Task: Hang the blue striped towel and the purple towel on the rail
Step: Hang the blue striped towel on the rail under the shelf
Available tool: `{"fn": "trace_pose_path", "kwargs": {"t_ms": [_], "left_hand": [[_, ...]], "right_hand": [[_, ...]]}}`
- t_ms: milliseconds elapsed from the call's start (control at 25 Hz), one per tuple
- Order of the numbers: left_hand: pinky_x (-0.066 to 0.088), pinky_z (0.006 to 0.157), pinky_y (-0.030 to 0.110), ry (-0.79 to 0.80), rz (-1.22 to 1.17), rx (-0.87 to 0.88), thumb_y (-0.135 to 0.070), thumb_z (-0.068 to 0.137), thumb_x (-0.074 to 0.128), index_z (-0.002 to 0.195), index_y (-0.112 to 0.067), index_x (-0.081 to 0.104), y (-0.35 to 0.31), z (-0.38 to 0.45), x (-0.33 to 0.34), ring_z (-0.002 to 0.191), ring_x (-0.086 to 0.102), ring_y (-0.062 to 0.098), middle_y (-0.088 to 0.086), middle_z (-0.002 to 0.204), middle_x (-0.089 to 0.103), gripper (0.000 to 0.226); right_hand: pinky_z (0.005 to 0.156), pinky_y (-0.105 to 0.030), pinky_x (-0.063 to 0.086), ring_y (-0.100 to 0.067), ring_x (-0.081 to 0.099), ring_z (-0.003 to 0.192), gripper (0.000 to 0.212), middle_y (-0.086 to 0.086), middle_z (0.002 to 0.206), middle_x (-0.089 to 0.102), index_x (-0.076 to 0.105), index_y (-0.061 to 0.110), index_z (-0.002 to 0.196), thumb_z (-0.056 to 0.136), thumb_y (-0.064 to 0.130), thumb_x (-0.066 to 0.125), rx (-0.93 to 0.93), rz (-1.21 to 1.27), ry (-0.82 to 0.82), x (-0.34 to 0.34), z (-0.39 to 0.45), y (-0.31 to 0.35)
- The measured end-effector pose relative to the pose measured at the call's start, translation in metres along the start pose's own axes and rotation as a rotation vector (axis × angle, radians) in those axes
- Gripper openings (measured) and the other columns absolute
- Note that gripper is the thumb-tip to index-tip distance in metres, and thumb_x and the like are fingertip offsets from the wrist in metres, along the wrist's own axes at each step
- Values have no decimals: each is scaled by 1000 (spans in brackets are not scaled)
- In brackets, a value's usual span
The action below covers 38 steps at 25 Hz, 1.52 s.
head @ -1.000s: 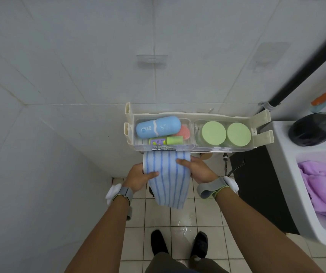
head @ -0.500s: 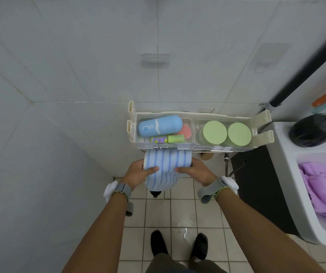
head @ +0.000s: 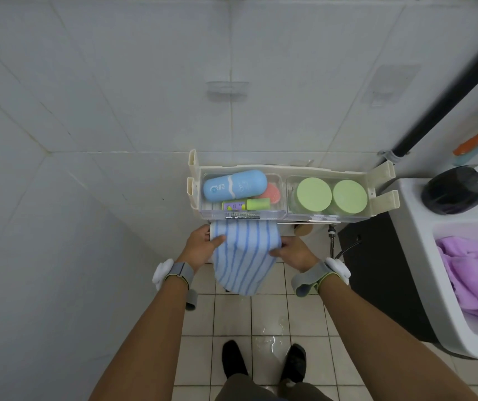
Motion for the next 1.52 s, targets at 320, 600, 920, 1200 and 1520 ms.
{"fn": "trace_pose_path", "kwargs": {"t_ms": [320,600,920,1200,1520], "left_hand": [[46,80,27,-133,191,23,-5,89,65,108,0,66,-6,4,-2,92,60,22,11,102,66,19],[34,67,23,-256,511,69,-16,88,68,99,3,63,-4,-3,8,82,53,21,9,88,58,22],[38,68,28,-174,738,25,-16,89,64,88,-6,48,-8,-1,11,87,56,27,13,92,55,19],[43,91,29,-107,915,-55,-20,90,63,124,2,56,-11,-2,12,120,58,31,17,131,60,41],[46,86,33,-139,995,-29,-12,95,50,123,5,50,-36,-19,24,119,58,36,23,129,59,33]], "right_hand": [[82,-51,57,-29,64,77,9,-16,80,67,68,6,78,72,4,74,45,204,-144,3,13,11],[80,-33,51,-23,62,81,25,-3,75,65,61,21,68,75,-1,72,15,89,-339,7,6,22],[87,-26,48,-22,64,97,23,-8,101,70,75,6,102,85,3,60,34,-134,-132,5,3,19],[102,-30,47,-25,64,116,28,-10,121,71,75,7,110,87,9,60,86,-218,-31,-1,-4,30],[96,-41,52,-34,65,116,33,-18,125,68,67,2,121,93,13,54,147,-312,209,-10,-32,49]]}}
Point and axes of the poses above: each hand's wrist, its own z-axis towards the middle knuckle, its own x-axis out of the palm, y = z × x, the point moved 2 cm from there along z, towards the middle knuckle
